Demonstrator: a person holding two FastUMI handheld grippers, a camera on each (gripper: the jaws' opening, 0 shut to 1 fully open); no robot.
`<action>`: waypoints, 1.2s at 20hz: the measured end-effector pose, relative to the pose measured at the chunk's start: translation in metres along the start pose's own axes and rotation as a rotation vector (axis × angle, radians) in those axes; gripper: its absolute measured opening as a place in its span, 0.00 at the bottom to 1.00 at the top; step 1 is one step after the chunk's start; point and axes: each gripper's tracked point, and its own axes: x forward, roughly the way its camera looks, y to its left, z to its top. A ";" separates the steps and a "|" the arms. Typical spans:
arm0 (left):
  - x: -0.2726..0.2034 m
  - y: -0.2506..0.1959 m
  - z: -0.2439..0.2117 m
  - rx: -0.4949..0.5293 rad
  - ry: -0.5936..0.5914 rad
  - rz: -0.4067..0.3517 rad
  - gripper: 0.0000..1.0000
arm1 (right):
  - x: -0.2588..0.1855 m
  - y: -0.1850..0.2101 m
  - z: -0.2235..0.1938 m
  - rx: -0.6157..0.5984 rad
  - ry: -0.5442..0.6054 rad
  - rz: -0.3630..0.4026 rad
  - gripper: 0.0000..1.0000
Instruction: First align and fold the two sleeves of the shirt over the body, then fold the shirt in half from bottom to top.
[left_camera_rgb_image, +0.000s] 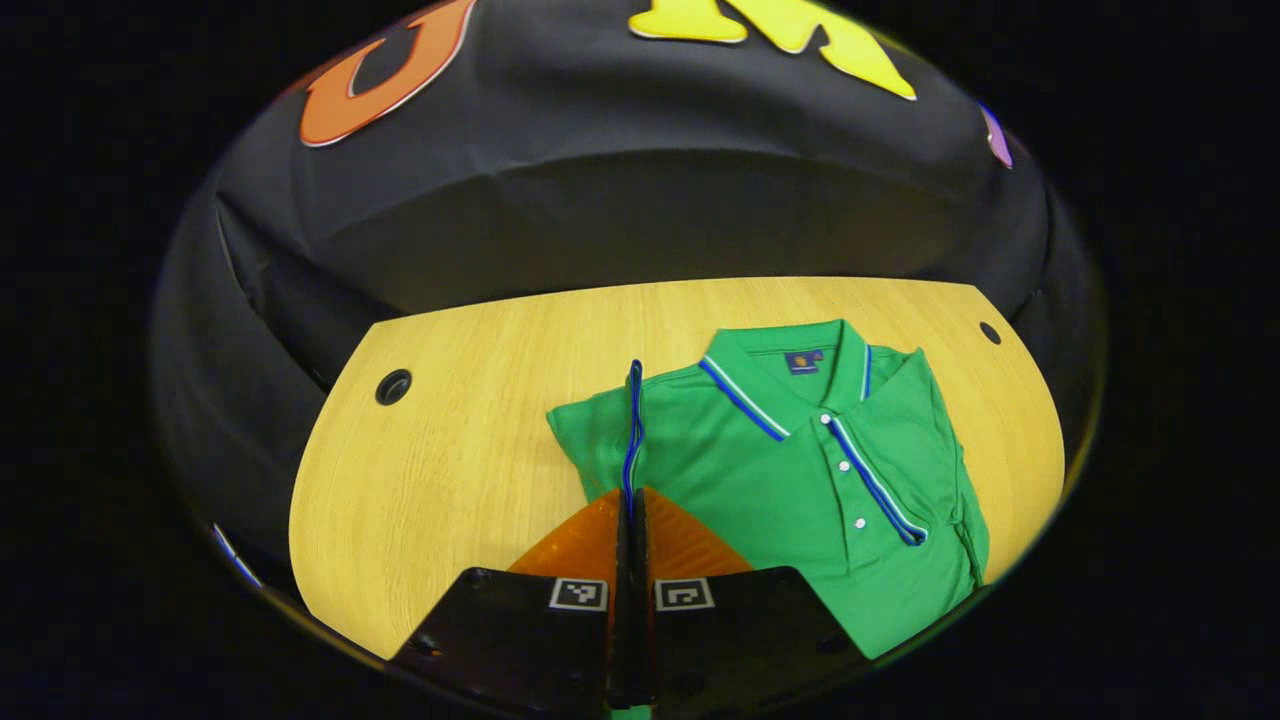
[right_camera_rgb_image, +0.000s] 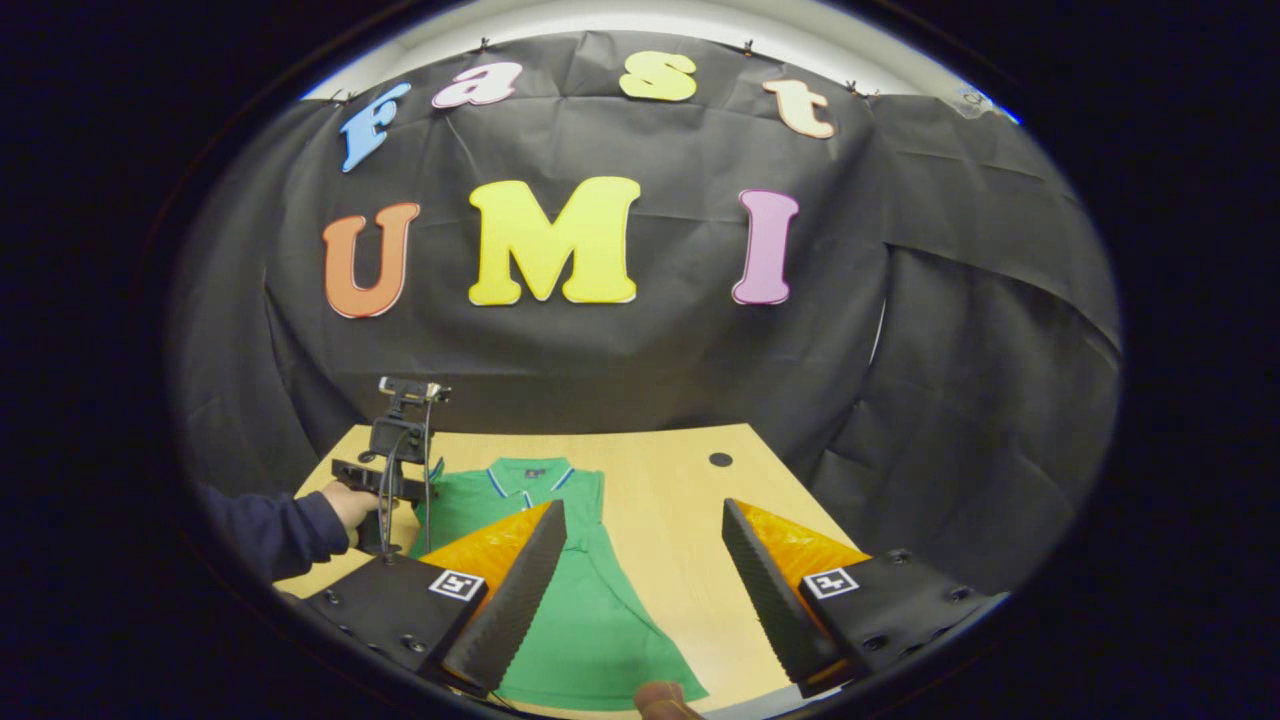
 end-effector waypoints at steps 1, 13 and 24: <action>0.000 -0.011 0.001 0.026 -0.002 -0.012 0.04 | 0.000 -0.004 -0.004 0.001 0.006 -0.008 0.99; -0.003 -0.087 -0.011 0.094 0.007 -0.122 0.42 | 0.009 -0.049 -0.050 0.061 0.111 -0.079 0.99; -0.099 -0.040 -0.051 -0.052 -0.028 -0.087 0.97 | 0.063 -0.038 -0.134 -0.003 0.330 0.055 0.99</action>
